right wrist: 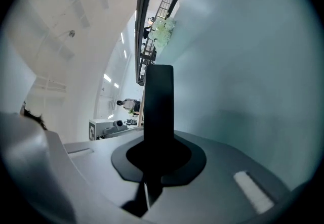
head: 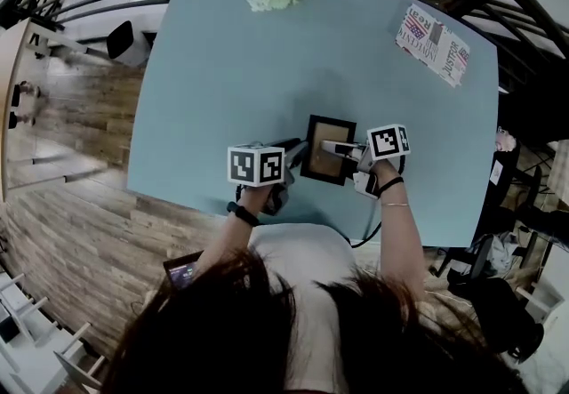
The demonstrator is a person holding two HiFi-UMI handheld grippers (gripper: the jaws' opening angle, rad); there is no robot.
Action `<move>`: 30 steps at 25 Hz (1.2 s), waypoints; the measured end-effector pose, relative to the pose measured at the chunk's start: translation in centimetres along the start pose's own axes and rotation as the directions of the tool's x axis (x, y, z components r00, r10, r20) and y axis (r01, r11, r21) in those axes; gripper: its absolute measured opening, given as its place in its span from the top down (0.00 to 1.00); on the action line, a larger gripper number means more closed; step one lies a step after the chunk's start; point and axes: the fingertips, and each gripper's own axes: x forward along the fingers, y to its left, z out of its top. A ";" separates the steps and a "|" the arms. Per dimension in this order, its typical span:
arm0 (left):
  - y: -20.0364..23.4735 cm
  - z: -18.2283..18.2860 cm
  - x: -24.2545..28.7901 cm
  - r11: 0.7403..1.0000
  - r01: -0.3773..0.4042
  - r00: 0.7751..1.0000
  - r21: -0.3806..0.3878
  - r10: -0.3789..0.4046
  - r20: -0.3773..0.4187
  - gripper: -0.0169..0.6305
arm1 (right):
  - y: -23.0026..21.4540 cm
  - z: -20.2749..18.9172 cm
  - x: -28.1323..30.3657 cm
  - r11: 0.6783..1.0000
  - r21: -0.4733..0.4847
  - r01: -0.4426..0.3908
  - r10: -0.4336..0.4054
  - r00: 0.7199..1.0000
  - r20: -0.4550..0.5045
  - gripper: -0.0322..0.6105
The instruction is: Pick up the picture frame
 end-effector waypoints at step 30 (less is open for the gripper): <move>-11.0 13.0 -11.5 0.908 -0.075 0.911 0.412 -0.105 0.398 0.77 | 16.8 5.9 -13.6 0.702 -0.473 0.532 -0.198 0.784 0.588 0.93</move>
